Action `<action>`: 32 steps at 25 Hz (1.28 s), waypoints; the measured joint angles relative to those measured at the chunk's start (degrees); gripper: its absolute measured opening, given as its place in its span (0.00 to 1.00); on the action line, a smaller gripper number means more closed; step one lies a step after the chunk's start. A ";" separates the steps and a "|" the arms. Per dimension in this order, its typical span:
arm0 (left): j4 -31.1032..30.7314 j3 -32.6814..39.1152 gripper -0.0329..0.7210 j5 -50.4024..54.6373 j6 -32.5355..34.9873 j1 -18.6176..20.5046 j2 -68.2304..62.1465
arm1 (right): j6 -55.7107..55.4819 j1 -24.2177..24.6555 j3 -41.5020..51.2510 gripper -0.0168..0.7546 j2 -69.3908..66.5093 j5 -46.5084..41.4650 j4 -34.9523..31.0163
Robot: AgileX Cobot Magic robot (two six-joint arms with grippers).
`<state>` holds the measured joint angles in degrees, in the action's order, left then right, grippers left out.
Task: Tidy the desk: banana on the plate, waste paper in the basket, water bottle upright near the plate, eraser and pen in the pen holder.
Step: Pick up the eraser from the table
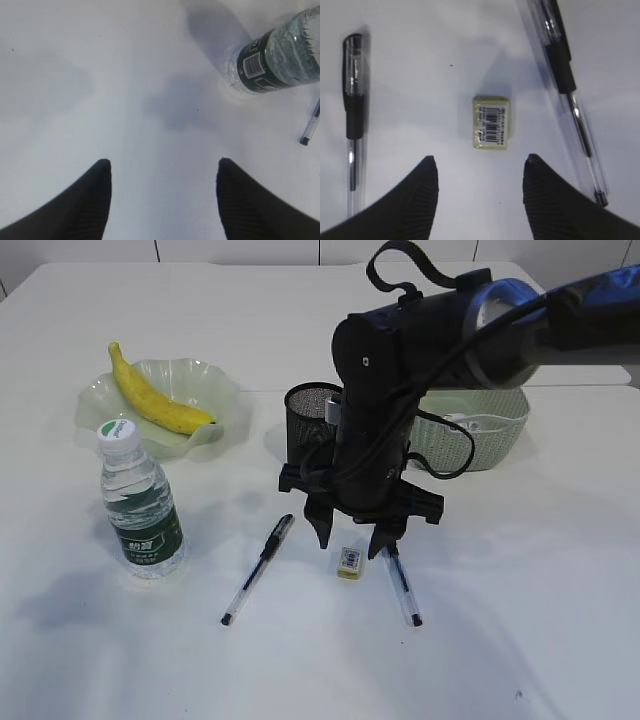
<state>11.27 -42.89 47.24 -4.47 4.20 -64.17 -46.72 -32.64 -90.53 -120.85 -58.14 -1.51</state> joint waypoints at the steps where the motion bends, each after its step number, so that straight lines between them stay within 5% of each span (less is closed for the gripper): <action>1: 0.00 0.00 0.66 -0.08 0.00 0.00 0.00 | 0.00 0.00 -0.88 0.55 -0.43 -0.26 0.00; 32: 0.26 0.00 0.66 -1.61 0.00 0.00 0.00 | -0.22 2.37 -7.00 0.51 -6.35 -5.68 0.29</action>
<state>11.53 -42.89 45.62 -4.47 4.20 -64.17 -46.94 -30.26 -97.53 -127.20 -63.83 -1.22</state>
